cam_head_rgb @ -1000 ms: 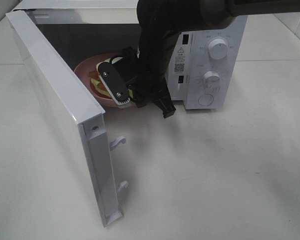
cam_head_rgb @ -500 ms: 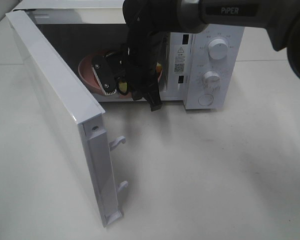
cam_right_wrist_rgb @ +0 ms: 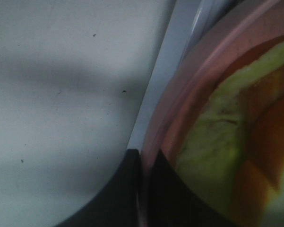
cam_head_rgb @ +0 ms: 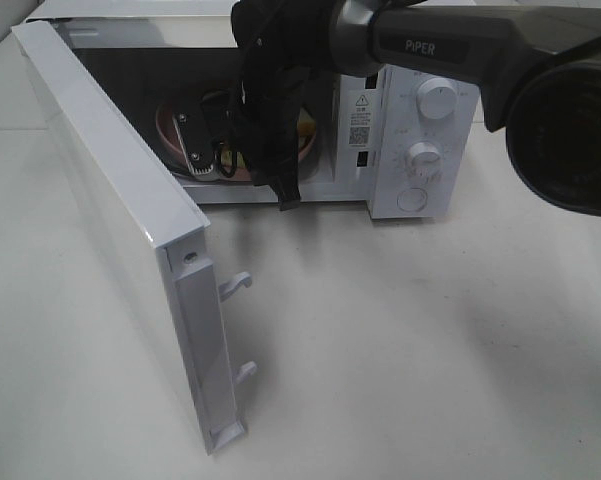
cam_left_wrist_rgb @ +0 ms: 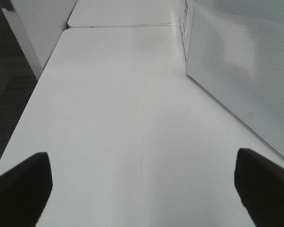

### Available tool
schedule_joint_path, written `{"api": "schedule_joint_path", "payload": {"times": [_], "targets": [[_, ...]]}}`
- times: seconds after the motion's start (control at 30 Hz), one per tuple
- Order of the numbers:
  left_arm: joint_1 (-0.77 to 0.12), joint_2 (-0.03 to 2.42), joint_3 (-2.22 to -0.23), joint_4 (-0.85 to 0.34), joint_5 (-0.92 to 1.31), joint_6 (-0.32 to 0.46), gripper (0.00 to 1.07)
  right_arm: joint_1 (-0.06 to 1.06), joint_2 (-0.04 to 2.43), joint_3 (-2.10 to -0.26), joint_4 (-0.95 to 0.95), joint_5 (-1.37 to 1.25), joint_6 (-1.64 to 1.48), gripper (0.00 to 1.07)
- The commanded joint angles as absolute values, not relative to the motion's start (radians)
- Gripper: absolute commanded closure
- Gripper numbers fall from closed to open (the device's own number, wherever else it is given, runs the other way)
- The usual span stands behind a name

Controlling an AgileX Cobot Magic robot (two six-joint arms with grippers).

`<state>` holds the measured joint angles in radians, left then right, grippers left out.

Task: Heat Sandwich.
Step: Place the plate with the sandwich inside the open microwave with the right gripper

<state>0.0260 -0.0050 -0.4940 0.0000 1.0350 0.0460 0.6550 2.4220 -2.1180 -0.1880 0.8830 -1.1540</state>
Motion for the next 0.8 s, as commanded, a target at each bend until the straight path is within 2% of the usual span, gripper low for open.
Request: {"api": "schedule_joint_path", "payload": {"times": [0.03,0.3,0.4,0.43,0.5,0.57,0.6,0.63,0.67,0.7,0.73,0.8], "targets": [[0.027,-0.031,-0.492,-0.008,1.028,0.040,0.03,0.641,2.427,-2.140,-0.198,0.845,-1.138,1.07],[0.027,-0.031,-0.492,-0.008,1.028,0.040,0.03,0.629,2.450,-2.162,-0.178,0.816,-1.119,1.05],[0.027,-0.031,-0.492,-0.008,1.028,0.040,0.03,0.629,2.454,-2.162,-0.167,0.810,-1.119,0.96],[0.027,-0.031,-0.492,-0.008,1.028,0.040,0.03,0.629,2.454,-2.162,-0.167,0.810,-1.119,0.96],[0.027,-0.031,-0.492,-0.008,1.028,0.040,0.03,0.629,2.454,-2.162,-0.159,0.808,-1.119,0.87],[0.027,-0.031,-0.492,-0.008,1.028,0.040,0.03,0.629,2.454,-2.162,-0.157,0.809,-1.118,0.67],[0.027,-0.031,-0.492,-0.008,1.028,0.040,0.03,0.629,2.454,-2.162,-0.157,0.809,-1.118,0.67],[0.027,-0.031,-0.492,-0.008,1.028,0.040,0.03,0.629,2.454,-2.162,-0.156,0.813,-1.115,0.60],[0.027,-0.031,-0.492,-0.008,1.028,0.040,0.03,0.629,2.452,-2.161,-0.156,0.818,-1.113,0.53],[0.027,-0.031,-0.492,-0.008,1.028,0.040,0.03,0.629,2.447,-2.153,-0.151,0.820,-1.100,0.39],[0.027,-0.031,-0.492,-0.008,1.028,0.040,0.03,0.629,2.447,-2.153,-0.151,0.820,-1.100,0.39],[0.027,-0.031,-0.492,-0.008,1.028,0.040,0.03,0.629,2.436,-2.135,-0.149,0.812,-1.084,0.29]]}}
